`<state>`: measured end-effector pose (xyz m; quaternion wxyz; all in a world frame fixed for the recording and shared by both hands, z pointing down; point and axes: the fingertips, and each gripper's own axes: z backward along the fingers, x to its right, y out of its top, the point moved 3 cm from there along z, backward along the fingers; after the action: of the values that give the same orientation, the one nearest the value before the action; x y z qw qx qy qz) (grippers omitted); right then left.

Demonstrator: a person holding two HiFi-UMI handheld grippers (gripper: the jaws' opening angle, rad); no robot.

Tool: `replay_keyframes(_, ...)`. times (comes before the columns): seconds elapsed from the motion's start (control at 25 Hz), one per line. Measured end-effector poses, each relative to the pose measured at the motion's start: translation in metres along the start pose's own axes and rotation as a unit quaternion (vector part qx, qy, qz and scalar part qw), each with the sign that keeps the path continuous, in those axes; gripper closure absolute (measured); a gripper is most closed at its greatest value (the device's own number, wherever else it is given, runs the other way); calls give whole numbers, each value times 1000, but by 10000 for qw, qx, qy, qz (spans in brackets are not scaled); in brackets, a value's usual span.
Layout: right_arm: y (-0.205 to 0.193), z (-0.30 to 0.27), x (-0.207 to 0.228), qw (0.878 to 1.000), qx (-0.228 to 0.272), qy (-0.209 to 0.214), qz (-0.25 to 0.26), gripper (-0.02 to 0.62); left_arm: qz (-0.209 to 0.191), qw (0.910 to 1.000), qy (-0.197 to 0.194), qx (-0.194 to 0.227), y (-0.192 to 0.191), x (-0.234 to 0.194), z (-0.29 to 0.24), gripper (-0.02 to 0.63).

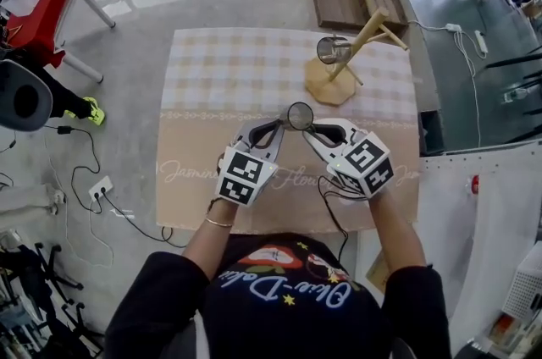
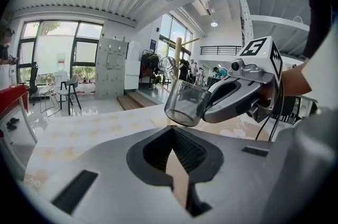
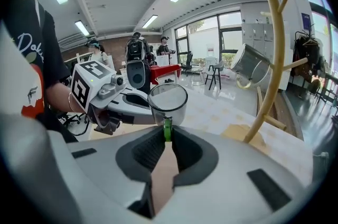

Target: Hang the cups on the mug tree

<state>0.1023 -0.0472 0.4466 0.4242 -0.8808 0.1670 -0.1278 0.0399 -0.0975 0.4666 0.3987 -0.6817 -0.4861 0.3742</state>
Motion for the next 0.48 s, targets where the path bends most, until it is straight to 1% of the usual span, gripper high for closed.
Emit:
replay_keyframes(0.28,-6,16,-7,9999,130,61,19,549,-100,9999,-2,-52,1,22,3,603)
replay_keyframes(0.48,-5,30,-5,9997,209,25,82,549,-179,9998,-4,-11,11,31,2,603)
